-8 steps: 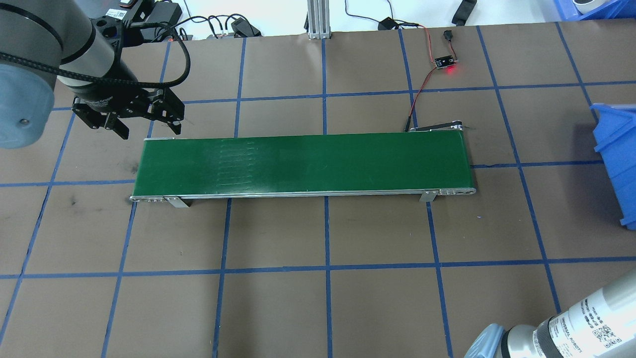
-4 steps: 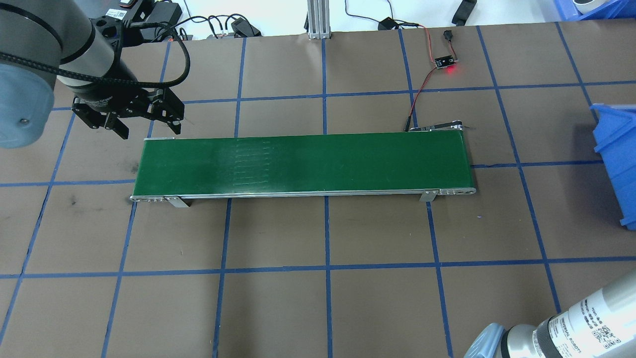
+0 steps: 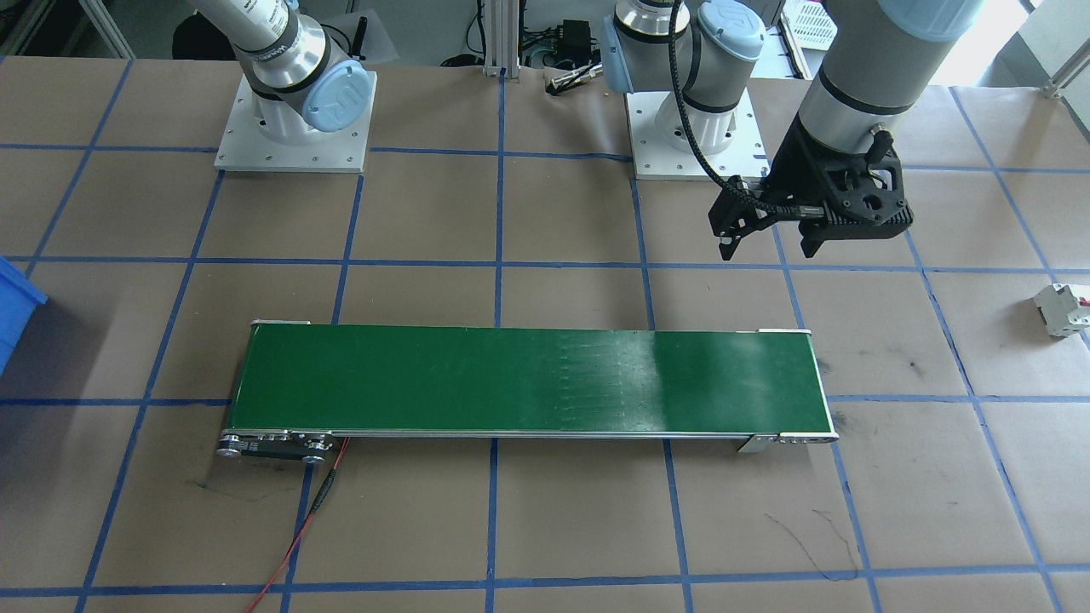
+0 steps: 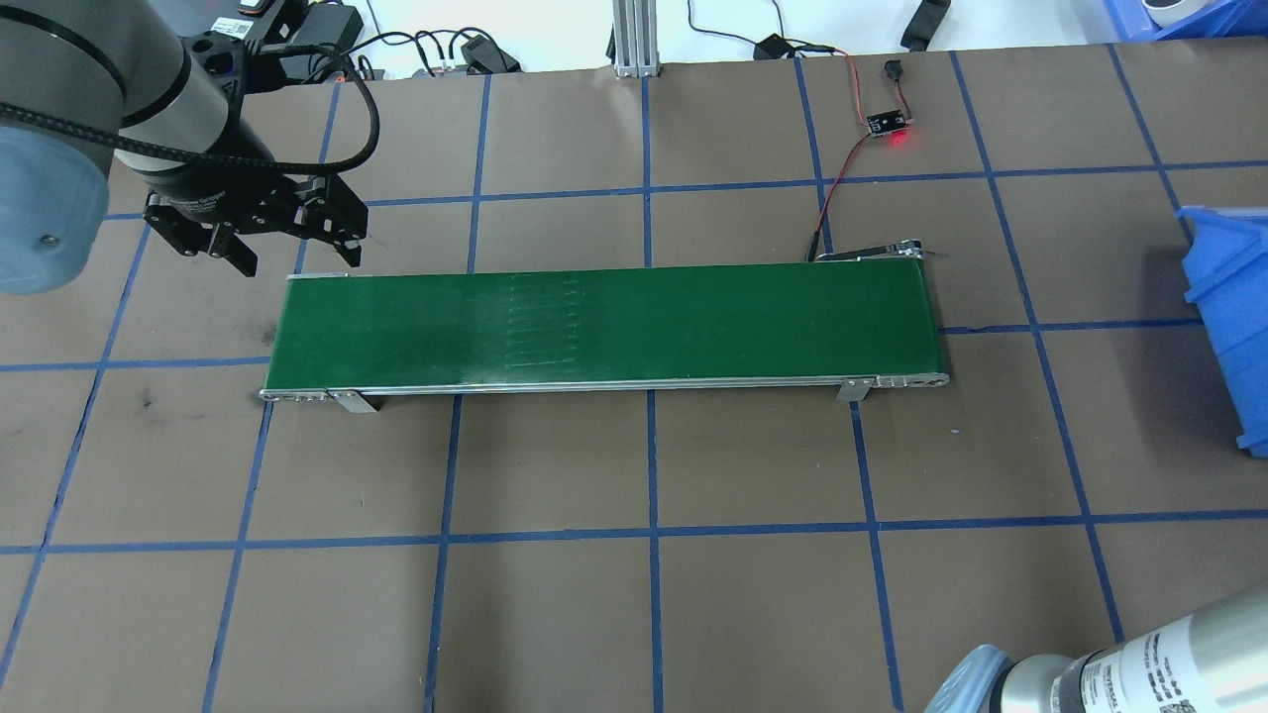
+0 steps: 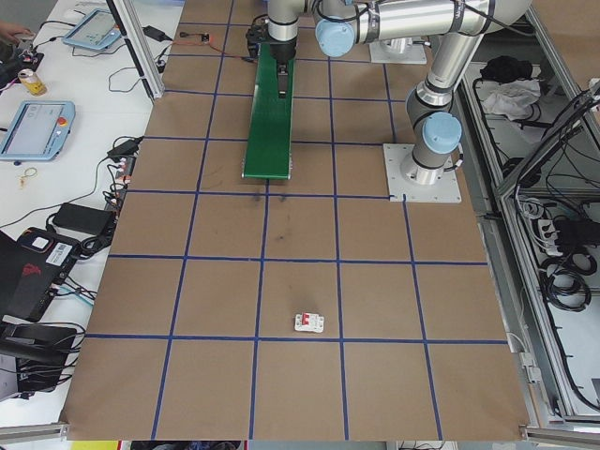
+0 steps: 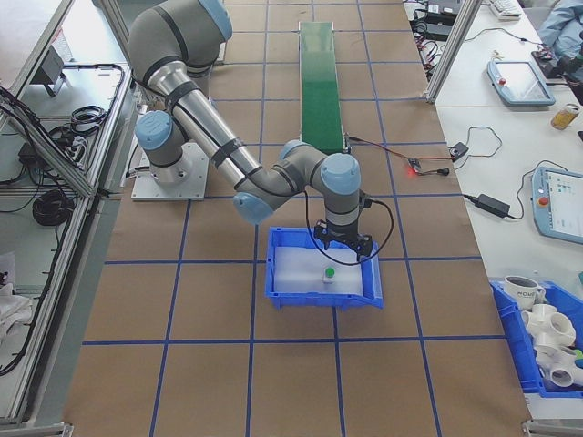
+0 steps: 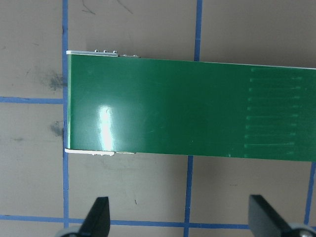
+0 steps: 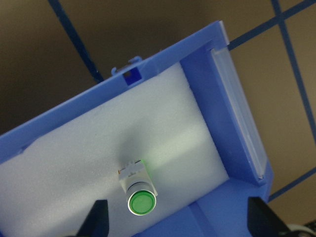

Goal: Move button from left to right

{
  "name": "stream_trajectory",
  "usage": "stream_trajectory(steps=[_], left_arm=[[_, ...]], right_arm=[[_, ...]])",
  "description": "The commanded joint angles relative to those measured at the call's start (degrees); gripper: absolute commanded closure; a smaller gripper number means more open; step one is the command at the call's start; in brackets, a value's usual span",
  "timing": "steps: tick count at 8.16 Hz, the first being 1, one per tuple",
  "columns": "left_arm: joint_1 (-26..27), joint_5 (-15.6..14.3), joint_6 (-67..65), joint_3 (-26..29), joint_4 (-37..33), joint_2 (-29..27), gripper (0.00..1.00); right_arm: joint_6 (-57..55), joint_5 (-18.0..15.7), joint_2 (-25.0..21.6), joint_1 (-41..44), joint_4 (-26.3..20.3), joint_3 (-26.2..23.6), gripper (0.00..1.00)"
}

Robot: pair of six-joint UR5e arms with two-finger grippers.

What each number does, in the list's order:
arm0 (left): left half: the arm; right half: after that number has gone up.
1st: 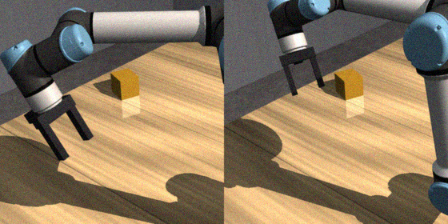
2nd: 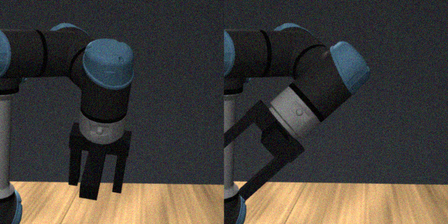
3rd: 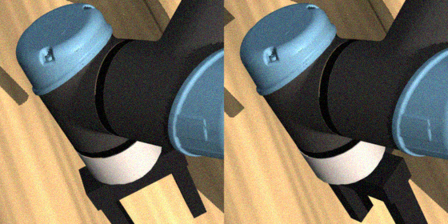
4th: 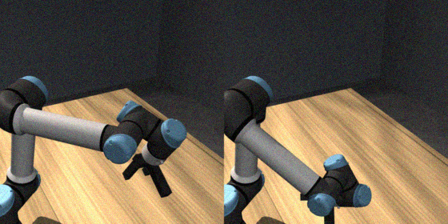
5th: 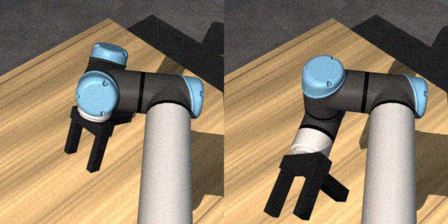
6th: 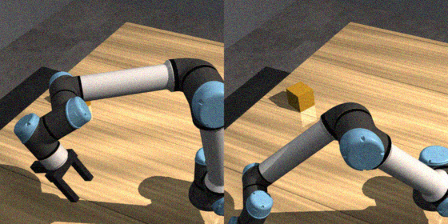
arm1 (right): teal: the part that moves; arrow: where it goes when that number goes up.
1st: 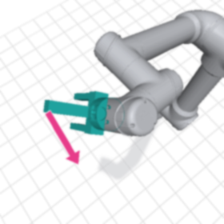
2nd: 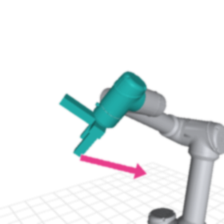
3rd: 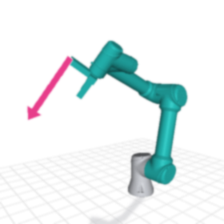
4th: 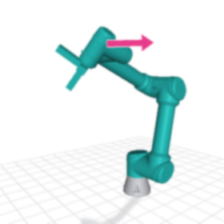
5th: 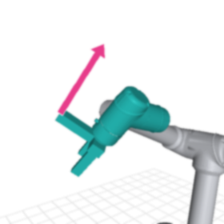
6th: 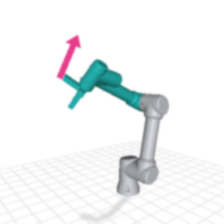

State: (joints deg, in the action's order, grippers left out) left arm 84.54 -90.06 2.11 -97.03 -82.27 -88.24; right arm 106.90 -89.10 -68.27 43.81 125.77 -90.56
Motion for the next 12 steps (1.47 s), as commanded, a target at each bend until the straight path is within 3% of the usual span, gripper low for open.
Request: stream_trajectory(steps=[1,2,3,6,9,12], left_arm=[[0.0,0.0,0.0,0.0,0.0,0.0,0.0],[0.0,0.0,0.0,0.0,0.0,-0.1,0.0],[0.0,0.0,0.0,0.0,0.0,0.0,0.0],[0.0,0.0,0.0,0.0,0.3,0.0,0.0],[0.0,0.0,0.0,0.0,0.3,0.0,0.0],[-0.1,0.0,0.0,0.0,0.3,-0.1,0.0]], right_arm=[[-17.1,3.7,-8.0,2.8,-3.6,-0.1,0.0],[-25.4,3.3,-12.4,5.0,-10.0,-0.1,0.0],[-39.2,3.1,-15.5,7.8,-13.3,-0.1,0.0],[-54.0,0.9,-18.9,15.0,-15.2,-0.1,0.0],[-78.3,-1.0,-22.4,25.8,-22.6,-0.1,0.0],[-95.3,-0.8,-24.2,37.7,-30.5,0.3,0.0]])
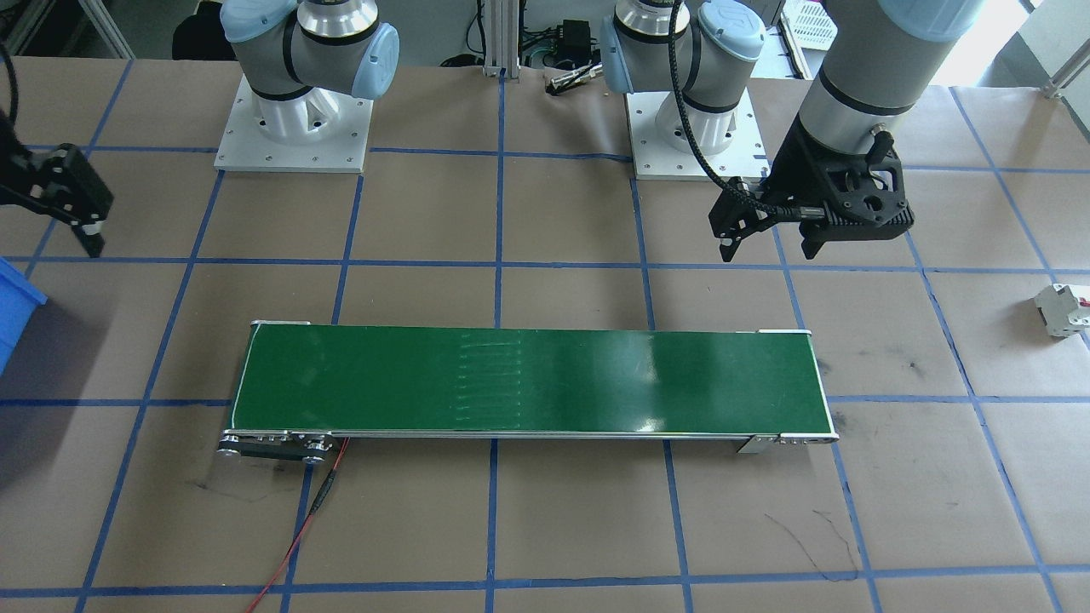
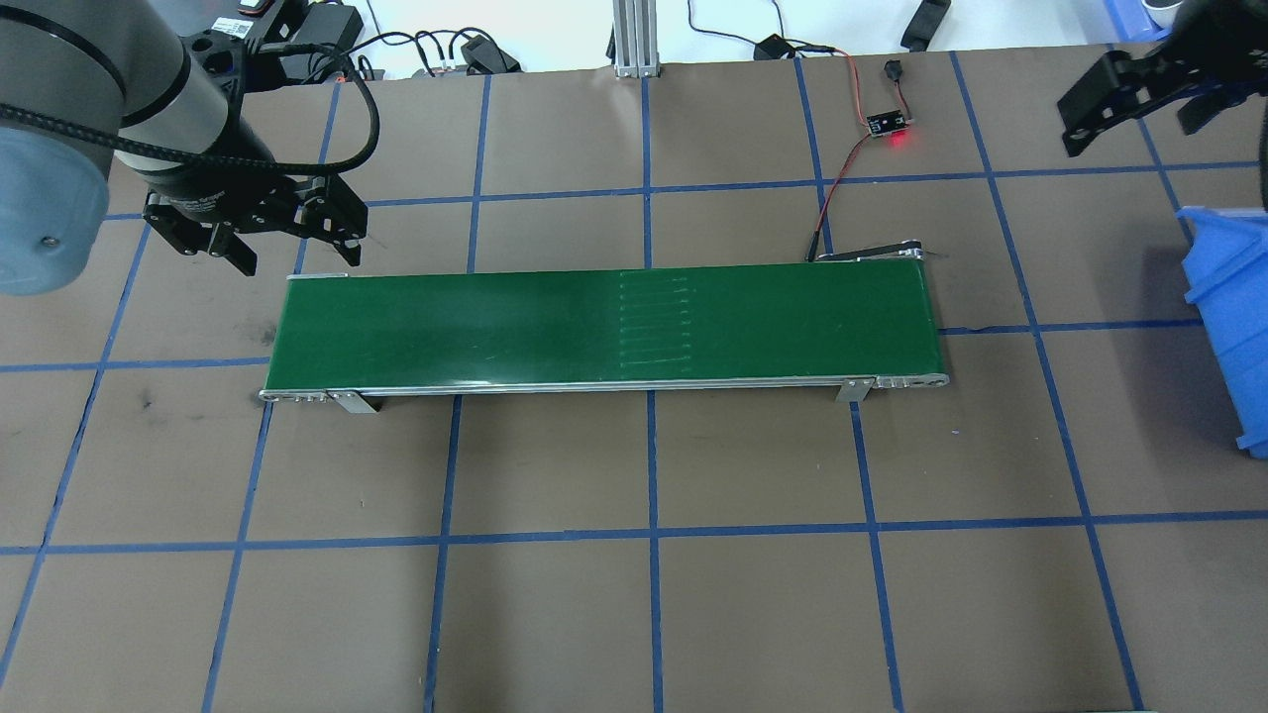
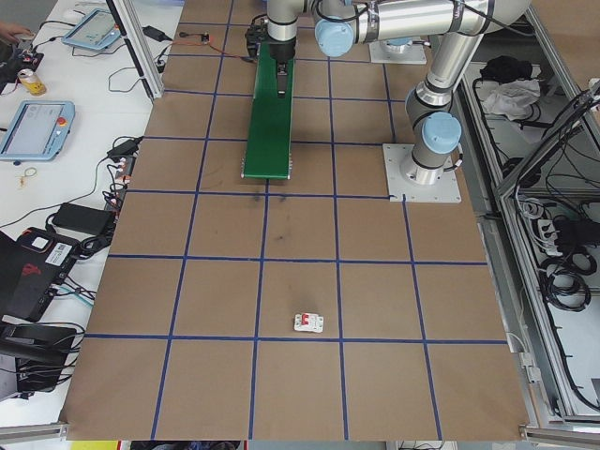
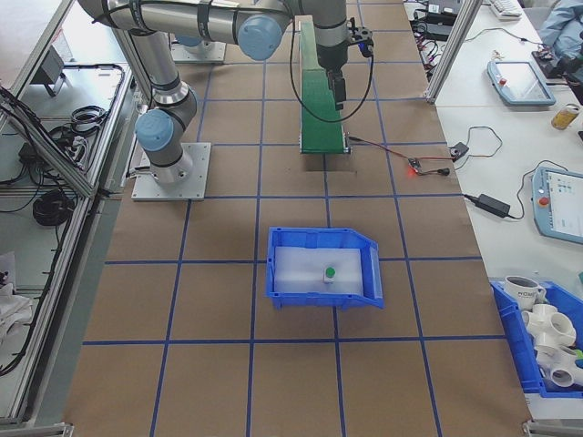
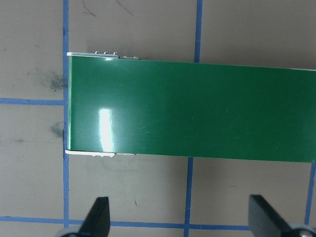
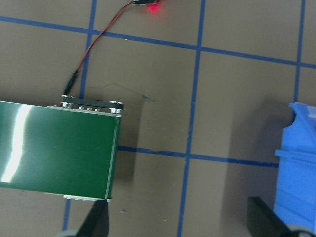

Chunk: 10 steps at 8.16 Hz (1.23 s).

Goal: Move button from left to right

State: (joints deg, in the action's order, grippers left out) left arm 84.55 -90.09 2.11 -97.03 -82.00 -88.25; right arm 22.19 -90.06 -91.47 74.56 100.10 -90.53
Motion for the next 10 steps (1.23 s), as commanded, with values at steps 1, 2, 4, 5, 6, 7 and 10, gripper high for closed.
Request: stream_trajectory(steps=[1,2,4,5,6,7,10], left_arm=[[0.0,0.0,0.0,0.0,0.0,-0.1,0.0],[0.0,0.0,0.0,0.0,0.0,0.0,0.0],[0.0,0.0,0.0,0.0,0.0,-0.1,0.0],[0.0,0.0,0.0,0.0,0.0,0.0,0.0],[-0.1,0.0,0.0,0.0,0.0,-0.1,0.0],[0.0,0.0,0.0,0.0,0.0,-0.1,0.0],[-0.1,0.0,0.0,0.0,0.0,0.0,0.0]], right_arm=[[-13.2,-0.6,-1.3,10.6,-6.0,0.3,0.0],[-17.2,-2.1,-1.3,13.1,-9.2,0.5,0.0],[-21.5,-1.9,-1.2,14.5,-11.4,0.5,0.0],[-21.5,-1.5,-1.0,14.5,-11.3,0.5,0.0],[-21.5,-1.6,-0.9,14.5,-11.4,0.4,0.0],[-21.4,-2.1,-0.7,14.5,-11.4,0.4,0.0],[-21.5,-2.1,-0.6,14.5,-11.7,0.4,0.0]])
